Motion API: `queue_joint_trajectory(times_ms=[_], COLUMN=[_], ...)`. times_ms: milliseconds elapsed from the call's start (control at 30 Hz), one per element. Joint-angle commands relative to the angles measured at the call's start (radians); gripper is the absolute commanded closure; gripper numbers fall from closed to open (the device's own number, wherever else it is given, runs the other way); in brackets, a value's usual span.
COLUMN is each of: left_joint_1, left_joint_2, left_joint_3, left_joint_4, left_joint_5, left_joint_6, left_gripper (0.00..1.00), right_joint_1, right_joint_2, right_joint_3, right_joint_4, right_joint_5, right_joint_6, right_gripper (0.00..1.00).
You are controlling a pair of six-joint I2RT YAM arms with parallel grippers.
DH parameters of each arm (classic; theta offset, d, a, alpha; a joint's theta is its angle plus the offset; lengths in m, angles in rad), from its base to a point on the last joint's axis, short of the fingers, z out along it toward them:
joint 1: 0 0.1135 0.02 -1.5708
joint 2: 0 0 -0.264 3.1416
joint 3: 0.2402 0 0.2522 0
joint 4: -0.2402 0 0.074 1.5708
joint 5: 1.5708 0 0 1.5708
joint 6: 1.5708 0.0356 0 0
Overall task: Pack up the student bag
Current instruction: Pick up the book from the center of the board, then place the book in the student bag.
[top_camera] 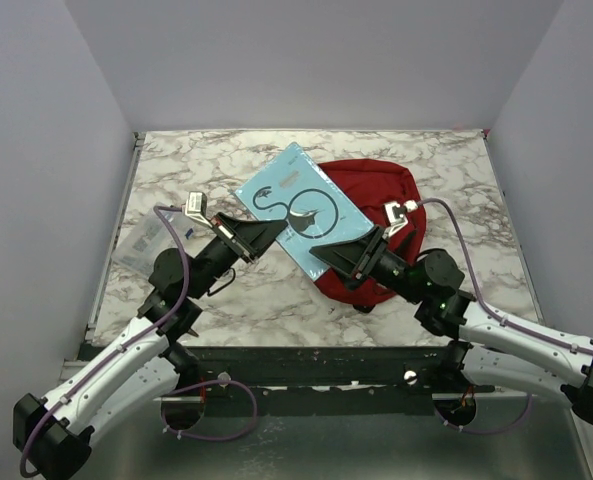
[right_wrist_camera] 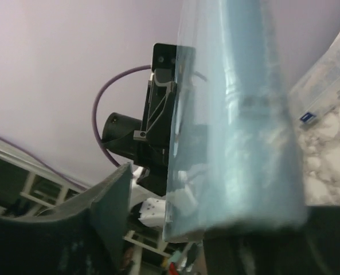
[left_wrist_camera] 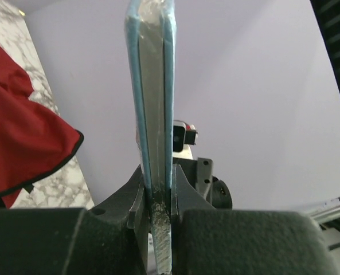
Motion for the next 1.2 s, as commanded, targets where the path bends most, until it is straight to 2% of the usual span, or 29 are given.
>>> queue_joint_trajectory(times_ms=[0,33,67,100,133,167,200,233,267,367,400,467,533,600,733,800,933,967,1167], left_joint_1=[0.002,0.001,0.001,0.001,0.001,0.001,0.001,0.001,0.000,-0.016,-0.026,-0.077,-0.157,-0.269,-0.430,-0.469,-0.488,-0.492,-0.493], left_joint_2=[0.021,0.040,0.061,0.091,0.116,0.141,0.159,0.172,0.179,0.199,0.210,0.252,0.316,0.388,0.561,0.669,0.904,1.051,1.238], left_joint_3=[0.048,0.046,0.049,0.055,0.060,0.061,0.054,0.038,0.016,-0.056,-0.066,-0.049,0.048,0.162,0.357,0.458,0.693,0.826,1.001], left_joint_4=[0.056,0.056,0.055,0.055,0.056,0.055,0.053,0.043,0.038,0.034,0.030,-0.018,-0.188,-0.315,-0.375,-0.410,-0.558,-0.602,-0.719], left_joint_5=[0.152,0.168,0.193,0.233,0.271,0.301,0.330,0.339,0.342,0.332,0.322,0.298,0.227,0.085,-0.173,-0.259,-0.340,-0.346,-0.371], left_joint_6=[-0.060,-0.076,-0.091,-0.094,-0.082,-0.060,-0.036,-0.026,-0.026,0.042,0.079,0.204,0.372,0.543,0.801,0.892,0.947,0.973,0.990], left_gripper=[1.00,1.00,1.00,1.00,1.00,0.88,0.76,0.59,0.49,0.28,0.23,0.06,0.04,0.01,0.01,0.02,0.06,0.10,0.13], right_joint_1=[-0.006,-0.006,-0.006,-0.008,-0.008,-0.009,-0.009,-0.009,-0.009,-0.009,-0.009,-0.009,-0.009,-0.009,-0.008,-0.008,-0.007,-0.007,-0.003], right_joint_2=[0.018,0.016,0.010,-0.007,-0.031,-0.070,-0.108,-0.150,-0.179,-0.234,-0.240,-0.260,-0.295,-0.348,-0.468,-0.516,-0.566,-0.575,-0.621], right_joint_3=[-0.043,-0.050,-0.053,-0.051,-0.039,-0.014,0.040,0.091,0.155,0.317,0.368,0.449,0.509,0.552,0.590,0.596,0.621,0.644,0.583], right_joint_4=[0.131,0.128,0.111,0.076,0.001,-0.107,-0.293,-0.465,-0.653,-1.112,-1.217,-1.420,-1.574,-1.685,-1.713,-1.703,-1.687,-1.695,-1.683], right_joint_5=[-0.084,-0.081,-0.078,-0.069,-0.052,-0.005,0.063,0.194,0.301,0.668,0.760,0.922,1.025,1.105,1.137,1.141,1.145,1.118,1.089], right_joint_6=[0.102,0.120,0.132,0.126,0.093,0.041,-0.031,-0.080,-0.145,-0.237,-0.242,-0.232,-0.209,-0.173,-0.188,-0.211,-0.265,-0.275,-0.217], right_gripper=[0.63,0.76,0.94,1.00,1.00,1.00,1.00,1.00,1.00,1.00,1.00,1.00,1.00,1.00,1.00,1.00,1.00,1.00,1.00])
